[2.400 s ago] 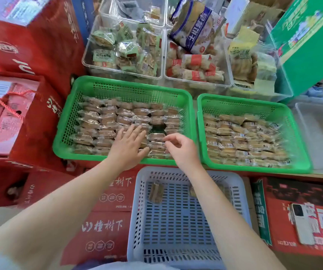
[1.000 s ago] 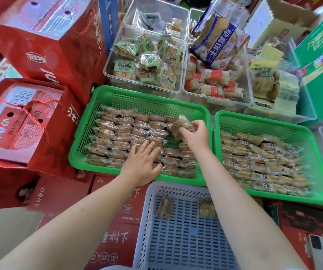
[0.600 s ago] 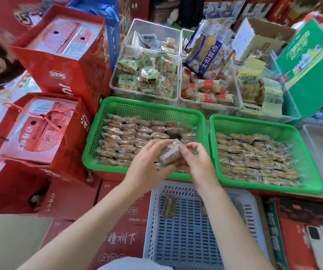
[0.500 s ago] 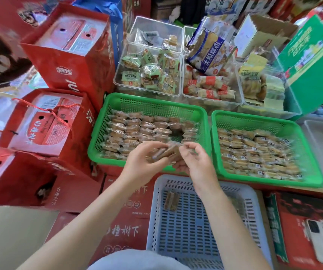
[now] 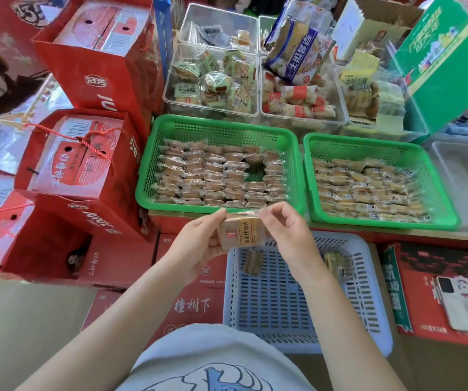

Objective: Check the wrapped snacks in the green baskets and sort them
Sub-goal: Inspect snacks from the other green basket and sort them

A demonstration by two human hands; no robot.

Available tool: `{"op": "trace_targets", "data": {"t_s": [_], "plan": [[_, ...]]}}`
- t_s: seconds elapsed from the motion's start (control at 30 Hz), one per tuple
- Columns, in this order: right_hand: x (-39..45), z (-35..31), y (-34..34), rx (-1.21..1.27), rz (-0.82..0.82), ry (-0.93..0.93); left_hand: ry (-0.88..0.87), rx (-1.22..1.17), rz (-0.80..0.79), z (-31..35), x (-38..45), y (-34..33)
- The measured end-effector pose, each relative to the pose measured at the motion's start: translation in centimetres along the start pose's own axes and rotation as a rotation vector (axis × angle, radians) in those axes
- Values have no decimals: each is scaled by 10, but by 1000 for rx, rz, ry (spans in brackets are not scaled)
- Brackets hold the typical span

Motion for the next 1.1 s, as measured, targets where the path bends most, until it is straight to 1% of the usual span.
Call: {"op": "trace_targets", "data": {"t_s": [0.1, 0.17, 0.27, 0.33, 0.43, 0.53, 0.67, 0.73, 0.83, 0.9, 0.97, 1.03, 1.1], "plan": [[-7, -2, -1, 88, -15, 11, 26, -15, 40, -4, -4, 3], [-12, -3, 1, 124, 24, 1, 29, -39, -8, -6, -6, 0], [-17, 1, 2, 262, 76, -50, -35, -97, -120, -1, -12, -7], [-20, 3, 0, 348, 76, -78, -77, -103, -122, 1, -15, -6], [-24, 1, 2, 305, 138, -53, -107, -113, -60, 0, -19, 0], [-28, -3, 6, 253, 197, -23, -82, -221, -5, -3, -21, 6], [-32, -14, 9, 246, 217, -16, -53, -285, 7, -4, -22, 8], [-36, -19, 10, 165, 230, 9, -69, -264, 31, -2, -23, 9], [-40, -33, 19, -205, 358, 172, -143, -108, 101, 5, -24, 16], [-43, -44, 21, -389, 443, 284, -223, 9, 125, 13, -25, 19], [-44, -46, 23, -469, 491, 329, -291, 102, 106, 20, -28, 18], [-42, -39, 24, -482, 495, 304, -330, 166, 70, 24, -30, 15], [-38, -31, 24, -454, 460, 255, -354, 188, 50, 29, -31, 13]]}}
Point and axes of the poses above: each hand's wrist, its own x-axis towards the middle knuckle, its own y-axis out of the back of the hand, z = x × y, the point moved 9 cm from there along x, towards the middle knuckle, and after that the axes turned 15 degrees about -x, right-handed, at the moved point
